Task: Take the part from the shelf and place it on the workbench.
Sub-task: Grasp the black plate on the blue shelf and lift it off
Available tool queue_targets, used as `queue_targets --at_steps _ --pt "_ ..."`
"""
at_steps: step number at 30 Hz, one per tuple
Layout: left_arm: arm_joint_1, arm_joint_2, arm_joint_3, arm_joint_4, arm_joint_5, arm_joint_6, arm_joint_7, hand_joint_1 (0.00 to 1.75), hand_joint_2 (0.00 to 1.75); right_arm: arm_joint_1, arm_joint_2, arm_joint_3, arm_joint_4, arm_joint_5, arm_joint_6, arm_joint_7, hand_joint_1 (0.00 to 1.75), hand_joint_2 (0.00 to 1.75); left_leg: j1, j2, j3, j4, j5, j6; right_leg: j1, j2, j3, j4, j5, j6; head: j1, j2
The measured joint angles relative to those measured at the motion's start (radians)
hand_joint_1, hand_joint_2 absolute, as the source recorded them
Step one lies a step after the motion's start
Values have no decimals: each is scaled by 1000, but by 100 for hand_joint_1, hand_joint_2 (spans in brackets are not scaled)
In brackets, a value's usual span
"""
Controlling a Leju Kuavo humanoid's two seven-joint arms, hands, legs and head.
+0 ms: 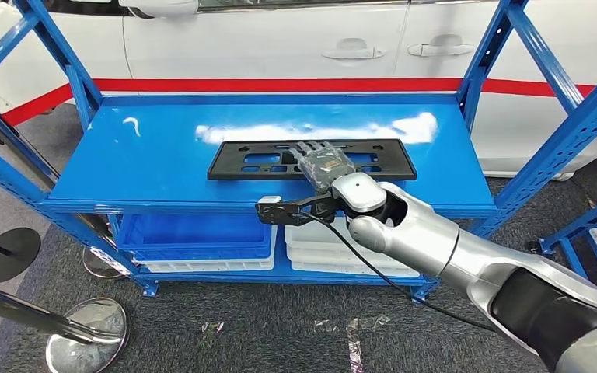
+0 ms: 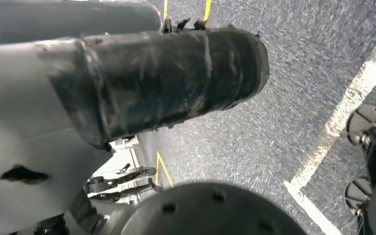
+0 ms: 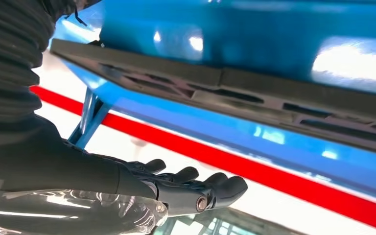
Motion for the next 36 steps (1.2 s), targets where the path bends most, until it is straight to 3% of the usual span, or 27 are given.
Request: queue_targets --at_steps 1,2,3,5,9,11,14,15,16,18,20,21,25,27,29,30,31,32,34,36 --pt "1 0 0 0 0 0 0 0 0 0 3 2 4 -2 -2 0 0 175 1 0 -6 -8 23 0 0 1 4 0 -3 1 0 0" --pt "2 0 0 0 0 0 0 0 0 0 5 4 7 -3 -3 0 0 175 2 0 10 -57 62 1 -1 2 9 0 -6 2 0 0" --pt "3 0 0 0 0 0 1 0 0 0 7 6 10 -4 -5 0 0 175 2 0 37 -129 106 4 -1 3 15 -1 -10 4 0 0" --pt "4 0 1 0 0 1 1 0 0 -3 10 7 16 -5 -8 0 0 175 -2 -1 90 -249 153 11 1 4 22 -3 -16 11 0 0" --pt "2 0 1 0 0 4 4 0 0 -7 16 11 30 -20 -22 0 0 175 -7 -2 112 -292 152 28 2 3 28 -15 -18 34 1 0" --pt "2 -1 1 0 0 7 5 0 0 -9 17 15 37 -27 -33 -1 0 175 -3 0 127 -309 155 41 5 1 12 26 -43 40 3 0" --pt "2 -2 1 0 0 9 6 0 0 -7 18 21 49 -36 -42 -1 0 175 -5 0 136 -313 150 57 9 1 -86 207 -115 38 5 0" --pt "2 -2 1 0 0 10 6 0 0 -4 18 24 53 -40 -45 -1 0 175 -6 -1 137 -311 147 59 10 1 -114 247 -119 38 5 0" --pt "2 -2 1 0 0 10 6 0 0 -1 18 27 57 -43 -48 -1 0 175 -7 -3 139 -308 143 59 10 1 -125 252 -105 37 5 0" --pt "2 -2 2 0 1 10 6 0 0 1 18 31 63 -46 -52 -1 0 175 -7 -6 144 -298 130 55 10 0 -89 153 -33 34 5 0" --pt "3 -2 2 0 1 10 6 0 0 -2 18 36 68 -48 -55 -1 0 175 -10 -7 143 -282 115 46 11 0 -39 43 12 29 4 0" --pt "2 -2 2 0 1 10 6 0 0 -3 18 39 71 -51 -57 -1 0 175 -12 -8 141 -276 110 42 13 0 -27 16 16 26 4 0" --pt "2 -2 2 0 1 11 5 0 0 -6 20 53 80 -63 -66 -1 0 175 -13 -6 137 -264 96 25 10 3 -17 3 10 10 3 0" --pt "2 -3 2 0 1 13 5 0 0 -8 22 58 83 -64 -70 0 0 175 -9 -3 105 -193 59 11 4 2 -7 -4 8 3 0 0" --pt "2 -3 2 0 1 14 5 0 0 -9 22 63 87 -65 -71 0 0 175 -4 0 39 -70 14 0 4 1 -1 -5 4 -2 -1 0" --pt "2 -3 2 0 1 14 5 0 0 -8 23 66 90 -65 -71 0 0 175 -2 0 10 -26 8 -3 4 2 2 -5 1 -2 -1 0" --pt "2 -3 2 0 1 15 5 0 0 -8 23 70 92 -65 -71 0 0 175 -1 0 -5 -13 20 -3 4 3 6 -5 -2 -3 -2 0" --pt "3 -3 2 0 1 16 5 0 0 -8 23 75 95 -66 -71 0 0 175 -1 0 0 -39 50 -2 4 4 11 -5 -5 -2 -2 0" --pt "5 -3 2 0 1 17 6 0 0 -8 23 81 99 -66 -72 0 0 175 -2 0 51 -166 127 6 3 6 23 -7 -13 1 -1 0" --pt "4 -2 2 0 1 18 6 0 0 -9 23 85 102 -66 -73 0 0 175 -8 -1 97 -266 160 17 5 7 29 -11 -17 8 -1 0"
